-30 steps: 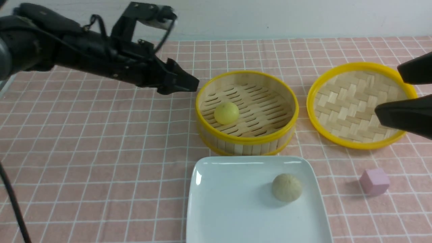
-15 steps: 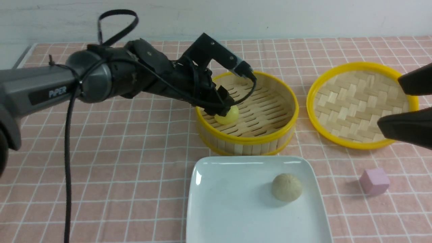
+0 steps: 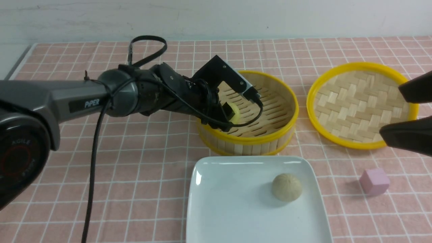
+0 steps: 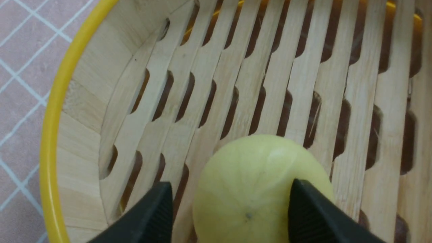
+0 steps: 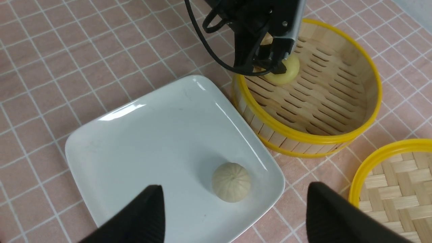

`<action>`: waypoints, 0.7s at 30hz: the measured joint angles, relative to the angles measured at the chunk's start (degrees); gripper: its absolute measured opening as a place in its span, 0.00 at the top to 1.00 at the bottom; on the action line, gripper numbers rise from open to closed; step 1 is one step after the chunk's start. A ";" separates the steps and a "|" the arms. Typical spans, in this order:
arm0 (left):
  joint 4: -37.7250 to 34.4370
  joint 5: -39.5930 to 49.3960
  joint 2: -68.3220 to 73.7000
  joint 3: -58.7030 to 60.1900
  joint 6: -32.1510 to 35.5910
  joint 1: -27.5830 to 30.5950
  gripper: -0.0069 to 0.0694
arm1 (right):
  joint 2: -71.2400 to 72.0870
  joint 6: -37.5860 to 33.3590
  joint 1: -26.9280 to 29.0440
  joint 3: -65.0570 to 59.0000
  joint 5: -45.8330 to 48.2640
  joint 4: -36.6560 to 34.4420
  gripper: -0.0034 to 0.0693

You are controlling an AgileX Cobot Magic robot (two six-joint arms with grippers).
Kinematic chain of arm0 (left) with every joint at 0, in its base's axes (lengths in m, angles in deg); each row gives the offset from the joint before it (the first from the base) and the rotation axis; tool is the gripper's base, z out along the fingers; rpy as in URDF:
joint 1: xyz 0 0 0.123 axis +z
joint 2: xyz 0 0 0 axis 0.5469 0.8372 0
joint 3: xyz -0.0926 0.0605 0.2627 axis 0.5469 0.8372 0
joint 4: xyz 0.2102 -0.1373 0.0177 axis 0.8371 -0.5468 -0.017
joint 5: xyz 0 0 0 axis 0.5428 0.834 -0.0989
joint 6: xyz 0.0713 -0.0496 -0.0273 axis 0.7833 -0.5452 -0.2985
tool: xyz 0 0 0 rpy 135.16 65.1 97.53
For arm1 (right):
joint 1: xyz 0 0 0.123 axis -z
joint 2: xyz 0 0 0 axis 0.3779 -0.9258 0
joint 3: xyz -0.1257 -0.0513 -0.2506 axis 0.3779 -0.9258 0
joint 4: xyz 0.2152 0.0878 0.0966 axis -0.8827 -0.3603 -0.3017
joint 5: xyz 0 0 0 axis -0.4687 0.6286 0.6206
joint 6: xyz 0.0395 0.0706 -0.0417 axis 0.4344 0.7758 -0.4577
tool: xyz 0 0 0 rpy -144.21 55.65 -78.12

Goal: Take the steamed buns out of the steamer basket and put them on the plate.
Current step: Use the left arm to grab the steamed stuffed bun that is closest to it, then use the left arm to put the steamed stuffed bun into the plate

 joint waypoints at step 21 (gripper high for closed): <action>-2.84 4.27 -18.18 0.06 0.82 0.96 0.88 | 0.00 0.00 0.00 0.00 -0.20 0.00 0.36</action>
